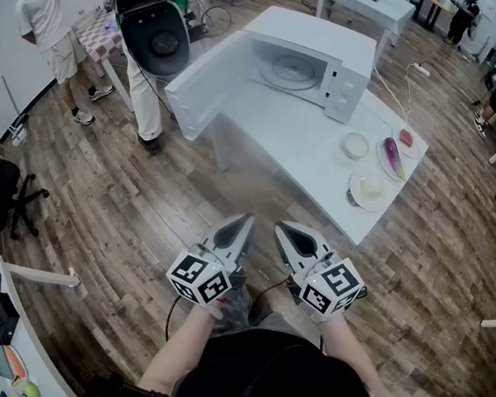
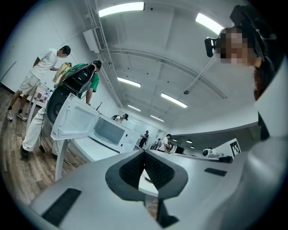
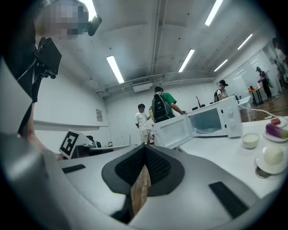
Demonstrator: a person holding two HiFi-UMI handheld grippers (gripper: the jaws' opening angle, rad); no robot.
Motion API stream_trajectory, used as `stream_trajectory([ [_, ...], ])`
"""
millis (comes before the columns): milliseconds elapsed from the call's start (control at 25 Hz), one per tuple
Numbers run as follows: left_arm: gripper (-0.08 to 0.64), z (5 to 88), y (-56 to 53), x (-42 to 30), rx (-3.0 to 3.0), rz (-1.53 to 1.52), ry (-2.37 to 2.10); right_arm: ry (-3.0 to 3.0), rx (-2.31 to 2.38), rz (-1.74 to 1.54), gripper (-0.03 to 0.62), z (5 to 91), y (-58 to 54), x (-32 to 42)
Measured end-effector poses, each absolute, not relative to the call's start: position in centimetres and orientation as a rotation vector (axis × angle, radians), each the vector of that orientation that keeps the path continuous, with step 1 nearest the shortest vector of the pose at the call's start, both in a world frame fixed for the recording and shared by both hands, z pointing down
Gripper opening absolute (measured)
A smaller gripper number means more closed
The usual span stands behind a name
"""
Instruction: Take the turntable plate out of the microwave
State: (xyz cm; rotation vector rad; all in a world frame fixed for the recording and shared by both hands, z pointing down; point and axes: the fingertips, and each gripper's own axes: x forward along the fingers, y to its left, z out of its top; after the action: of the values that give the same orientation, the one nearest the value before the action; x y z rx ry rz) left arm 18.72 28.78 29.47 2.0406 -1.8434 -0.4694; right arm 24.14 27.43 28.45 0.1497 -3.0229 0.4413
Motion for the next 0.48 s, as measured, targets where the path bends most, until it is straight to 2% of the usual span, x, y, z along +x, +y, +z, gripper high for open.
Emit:
stream_trajectory([
  [480,0.012,31.5,23.5,16.8,2.069,-0.496,-1.756,-2.995,0.248,0.403,0.02,30.1,23.3,22.4],
])
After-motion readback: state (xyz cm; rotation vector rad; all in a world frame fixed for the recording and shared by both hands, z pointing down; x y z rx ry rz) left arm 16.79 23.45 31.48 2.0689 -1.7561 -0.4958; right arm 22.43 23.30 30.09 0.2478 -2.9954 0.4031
